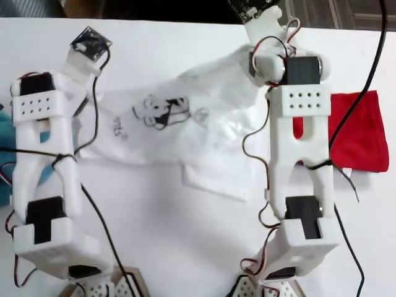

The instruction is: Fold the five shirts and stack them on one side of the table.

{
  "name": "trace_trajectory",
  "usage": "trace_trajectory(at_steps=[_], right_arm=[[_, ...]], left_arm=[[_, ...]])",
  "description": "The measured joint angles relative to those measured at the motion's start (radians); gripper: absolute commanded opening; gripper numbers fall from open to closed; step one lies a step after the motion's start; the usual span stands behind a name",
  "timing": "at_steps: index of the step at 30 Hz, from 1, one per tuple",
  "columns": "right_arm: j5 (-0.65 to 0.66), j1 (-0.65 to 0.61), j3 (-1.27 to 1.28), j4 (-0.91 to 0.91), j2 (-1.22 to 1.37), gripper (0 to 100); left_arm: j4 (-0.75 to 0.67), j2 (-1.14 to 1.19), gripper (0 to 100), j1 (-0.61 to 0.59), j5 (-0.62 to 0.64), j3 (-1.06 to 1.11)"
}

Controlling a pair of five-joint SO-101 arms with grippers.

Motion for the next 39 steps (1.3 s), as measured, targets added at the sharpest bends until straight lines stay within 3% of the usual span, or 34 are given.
trace_trajectory(at_steps=[10,26,32,39], right_arm=[[0.0,0.029,-0.034,-0.336,0.017,2.2],[0.0,0.048,-0.087,-0.858,0.473,2.2],[0.0,0.048,-0.252,-0.884,0.681,2.2],[0.0,0.048,-0.423,-0.76,0.856,2.2]], left_arm=[[-0.026,0.0,2,0.0,0.066,-0.16],[-0.466,0.278,2,0.04,0.196,-0.201],[-0.517,0.471,2,0.041,0.267,-0.345],[-0.37,0.663,2,0.044,0.299,-0.568]])
